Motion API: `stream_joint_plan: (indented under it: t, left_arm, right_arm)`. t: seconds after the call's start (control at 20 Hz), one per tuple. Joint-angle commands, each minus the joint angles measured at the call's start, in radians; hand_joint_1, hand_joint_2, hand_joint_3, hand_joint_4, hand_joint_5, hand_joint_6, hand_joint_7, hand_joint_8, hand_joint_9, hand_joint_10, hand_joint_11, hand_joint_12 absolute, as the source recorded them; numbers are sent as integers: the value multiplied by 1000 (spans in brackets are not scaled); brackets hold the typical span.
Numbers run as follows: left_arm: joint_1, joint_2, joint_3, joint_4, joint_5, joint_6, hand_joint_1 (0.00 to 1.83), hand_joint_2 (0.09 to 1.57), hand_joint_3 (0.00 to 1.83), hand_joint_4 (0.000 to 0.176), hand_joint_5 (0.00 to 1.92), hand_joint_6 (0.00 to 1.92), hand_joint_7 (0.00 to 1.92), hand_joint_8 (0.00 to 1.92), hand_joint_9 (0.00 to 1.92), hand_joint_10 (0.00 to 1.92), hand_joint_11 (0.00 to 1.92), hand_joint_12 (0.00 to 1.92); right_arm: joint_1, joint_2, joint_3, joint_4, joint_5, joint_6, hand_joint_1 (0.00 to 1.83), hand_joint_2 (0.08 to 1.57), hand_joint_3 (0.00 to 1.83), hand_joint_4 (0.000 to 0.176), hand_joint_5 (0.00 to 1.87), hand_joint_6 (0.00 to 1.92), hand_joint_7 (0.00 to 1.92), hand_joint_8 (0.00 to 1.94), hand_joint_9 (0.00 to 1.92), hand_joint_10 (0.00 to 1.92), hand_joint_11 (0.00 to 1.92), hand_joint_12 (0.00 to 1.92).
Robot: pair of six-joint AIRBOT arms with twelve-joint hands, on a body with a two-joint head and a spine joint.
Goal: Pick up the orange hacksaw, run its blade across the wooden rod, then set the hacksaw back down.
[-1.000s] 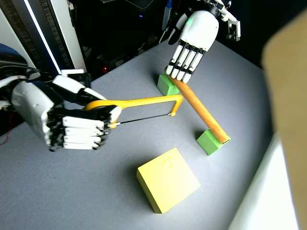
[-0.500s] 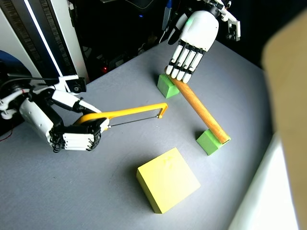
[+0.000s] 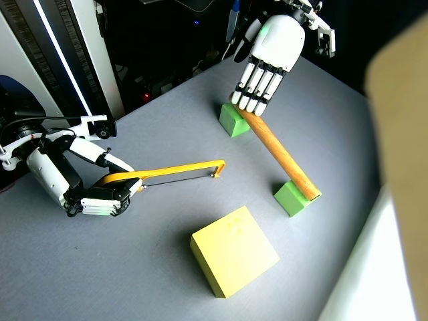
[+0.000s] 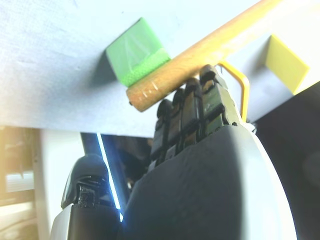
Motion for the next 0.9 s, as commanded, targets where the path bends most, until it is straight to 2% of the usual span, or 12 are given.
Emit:
stream_joint_plan:
  t: [0.0,0.15,0.2,0.25,0.3,0.35,0.4,0.45,0.55,0.6,0.75,0.85]
  left_arm:
    - [-8,4,5,-46,4,1,110,1272,0,0,88,2,81,2,65,2,0,165]
    - [-7,4,5,-46,4,1,88,1278,1,0,85,3,72,4,56,6,0,117]
    - [-7,4,5,-46,4,1,82,1281,3,0,84,2,72,3,62,8,0,118]
    - [-7,4,5,-46,4,1,82,1281,3,0,84,2,72,3,62,8,0,118]
    - [-7,4,5,-46,4,1,90,1281,1,0,87,2,79,3,61,5,0,89]
    - [-7,4,5,-46,4,1,90,1281,1,0,87,2,79,3,61,5,0,89]
    - [-7,4,5,-46,4,1,81,1286,3,0,72,2,54,5,27,6,0,3]
    - [-7,4,5,-46,4,1,99,1277,0,0,107,3,98,2,71,6,34,31]
    - [-7,4,5,-46,4,1,83,1286,4,0,81,0,67,0,48,0,9,31]
    - [-7,4,5,-46,4,1,69,1277,0,0,81,6,70,7,53,6,28,44]
    - [-7,4,5,-46,4,1,88,1278,0,0,90,2,86,3,62,1,0,132]
    - [-7,4,5,-46,4,1,65,1281,1,0,82,2,81,2,51,4,0,98]
  right_arm:
    - [-6,5,0,-73,87,22,1253,1143,0,0,851,1013,1013,1157,914,1181,805,1587]
    - [-27,7,1,-74,95,32,1237,1147,0,0,882,973,975,1208,870,1195,745,1606]
    - [-35,9,2,-74,96,28,1216,1198,2,0,714,1217,932,1246,778,1117,652,1595]
    - [-36,10,2,-76,96,27,1216,1198,2,0,714,1217,932,1246,778,1117,652,1595]
    - [-38,10,2,-78,98,25,1049,1181,0,0,582,569,684,651,565,903,418,1591]
    - [-39,10,2,-79,98,25,1049,1181,0,0,582,569,684,651,565,903,418,1591]
    - [-39,10,2,-79,99,25,959,1076,0,0,541,82,486,59,397,241,28,1308]
    - [-39,11,2,-79,99,24,941,1054,0,0,512,11,387,6,334,45,0,1044]
    - [-40,14,2,-80,99,24,925,1036,0,0,466,5,318,6,264,13,0,848]
    - [-42,16,2,-82,101,23,880,1016,0,0,244,0,173,6,141,0,0,571]
    - [-43,24,2,-96,103,12,811,962,0,0,70,0,27,4,6,0,0,280]
    - [-42,37,2,-113,98,5,688,956,0,0,46,0,19,3,0,0,0,226]
